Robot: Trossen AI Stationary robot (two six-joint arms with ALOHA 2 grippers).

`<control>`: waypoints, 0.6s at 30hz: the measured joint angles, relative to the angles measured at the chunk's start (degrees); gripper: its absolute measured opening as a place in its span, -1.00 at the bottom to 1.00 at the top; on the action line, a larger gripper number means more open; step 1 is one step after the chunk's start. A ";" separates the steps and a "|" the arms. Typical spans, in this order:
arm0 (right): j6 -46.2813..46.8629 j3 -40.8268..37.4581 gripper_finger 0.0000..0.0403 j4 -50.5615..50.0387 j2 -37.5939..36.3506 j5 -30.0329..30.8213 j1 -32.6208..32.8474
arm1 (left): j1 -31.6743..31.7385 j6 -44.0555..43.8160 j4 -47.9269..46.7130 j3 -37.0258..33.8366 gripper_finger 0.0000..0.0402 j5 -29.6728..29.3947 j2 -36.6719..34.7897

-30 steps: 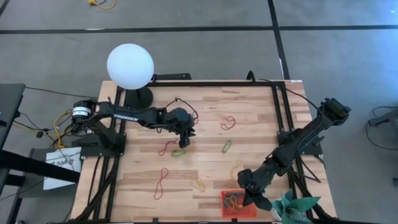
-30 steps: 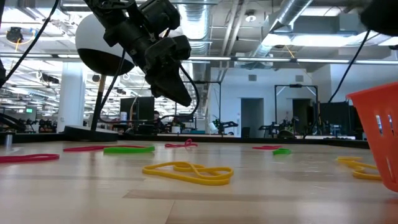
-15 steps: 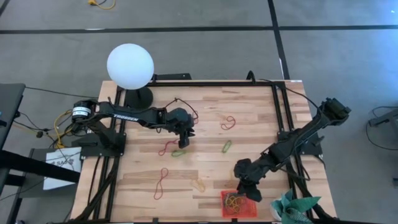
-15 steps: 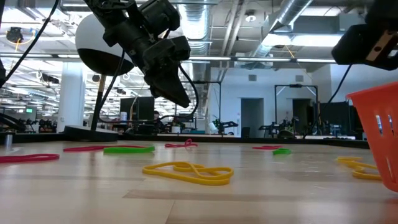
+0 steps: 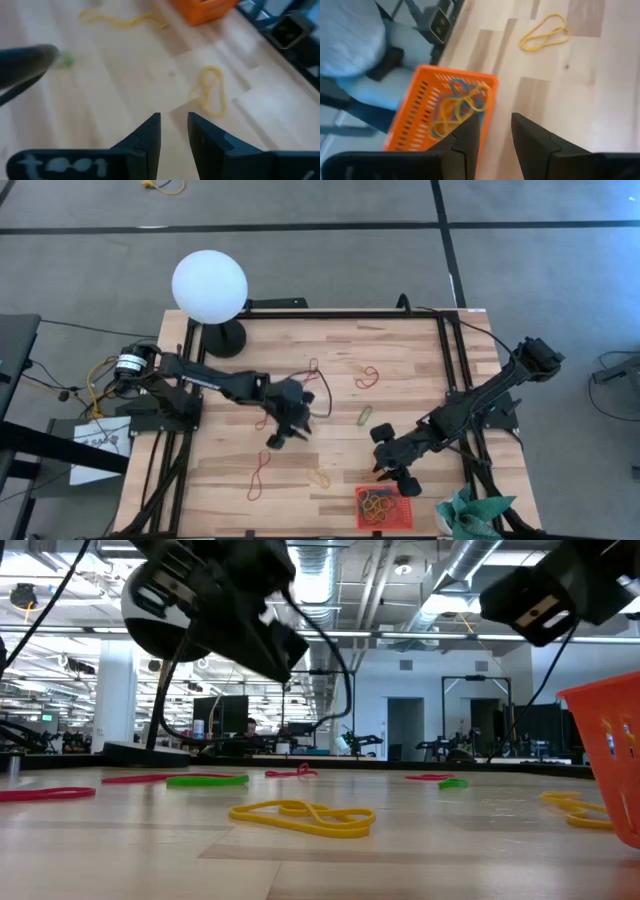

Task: Pick and place items into bin
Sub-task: Put the yellow rubber band into the orange bin

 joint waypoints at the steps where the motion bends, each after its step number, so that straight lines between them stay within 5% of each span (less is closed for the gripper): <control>1: -1.37 0.00 -0.47 -0.48 0.00 0.00 -0.53 | -1.43 0.58 0.85 0.00 -0.58 -0.19 0.00; 9: -5.55 -0.07 -0.47 -1.00 0.00 0.82 -5.18 | -11.24 -0.47 7.66 0.67 -0.58 -14.44 5.55; 18: 2.05 -0.07 -0.47 -5.20 0.00 0.61 -7.28 | -16.51 -7.99 10.53 4.59 -0.58 -17.37 16.02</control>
